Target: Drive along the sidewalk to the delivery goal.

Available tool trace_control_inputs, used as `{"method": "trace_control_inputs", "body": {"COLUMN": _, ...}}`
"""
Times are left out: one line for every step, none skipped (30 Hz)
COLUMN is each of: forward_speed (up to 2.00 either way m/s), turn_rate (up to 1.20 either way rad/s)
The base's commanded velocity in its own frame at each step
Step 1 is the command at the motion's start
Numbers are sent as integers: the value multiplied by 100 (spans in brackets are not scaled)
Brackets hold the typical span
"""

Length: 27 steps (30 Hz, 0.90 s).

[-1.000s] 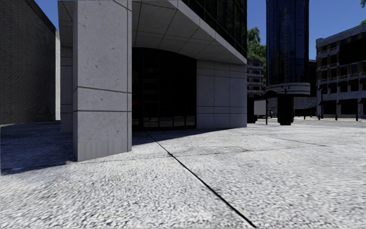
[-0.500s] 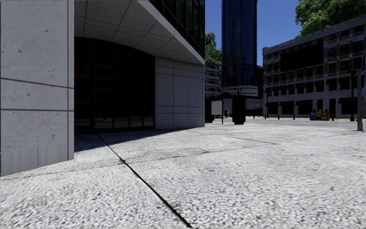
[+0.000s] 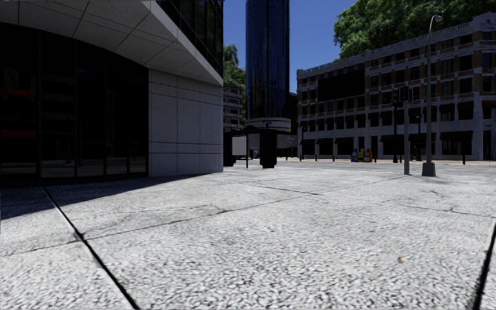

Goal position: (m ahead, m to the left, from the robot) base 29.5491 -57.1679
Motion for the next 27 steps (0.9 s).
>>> {"method": "trace_control_inputs", "body": {"forward_speed": 76, "turn_rate": -55}}
{"method": "trace_control_inputs", "body": {"forward_speed": 76, "turn_rate": -55}}
{"method": "trace_control_inputs", "body": {"forward_speed": 76, "turn_rate": -55}}
{"method": "trace_control_inputs", "body": {"forward_speed": 76, "turn_rate": -55}}
{"method": "trace_control_inputs", "body": {"forward_speed": 76, "turn_rate": -55}}
{"method": "trace_control_inputs", "body": {"forward_speed": 76, "turn_rate": -55}}
{"method": "trace_control_inputs", "body": {"forward_speed": 76, "turn_rate": -55}}
{"method": "trace_control_inputs", "body": {"forward_speed": 76, "turn_rate": -55}}
{"method": "trace_control_inputs", "body": {"forward_speed": 76, "turn_rate": -55}}
{"method": "trace_control_inputs", "body": {"forward_speed": 76, "turn_rate": -55}}
{"method": "trace_control_inputs", "body": {"forward_speed": 76, "turn_rate": -55}}
{"method": "trace_control_inputs", "body": {"forward_speed": 76, "turn_rate": -55}}
{"method": "trace_control_inputs", "body": {"forward_speed": 76, "turn_rate": -55}}
{"method": "trace_control_inputs", "body": {"forward_speed": 76, "turn_rate": -55}}
{"method": "trace_control_inputs", "body": {"forward_speed": 76, "turn_rate": -53}}
{"method": "trace_control_inputs", "body": {"forward_speed": 76, "turn_rate": -39}}
{"method": "trace_control_inputs", "body": {"forward_speed": 76, "turn_rate": -39}}
{"method": "trace_control_inputs", "body": {"forward_speed": 76, "turn_rate": -19}}
{"method": "trace_control_inputs", "body": {"forward_speed": 76, "turn_rate": -13}}
{"method": "trace_control_inputs", "body": {"forward_speed": 76, "turn_rate": -12}}
{"method": "trace_control_inputs", "body": {"forward_speed": 76, "turn_rate": -12}}
{"method": "trace_control_inputs", "body": {"forward_speed": 76, "turn_rate": -11}}
{"method": "trace_control_inputs", "body": {"forward_speed": 76, "turn_rate": -11}}
{"method": "trace_control_inputs", "body": {"forward_speed": 76, "turn_rate": -11}}
{"method": "trace_control_inputs", "body": {"forward_speed": 76, "turn_rate": -11}}
{"method": "trace_control_inputs", "body": {"forward_speed": 76, "turn_rate": -11}}
{"method": "trace_control_inputs", "body": {"forward_speed": 76, "turn_rate": -11}}
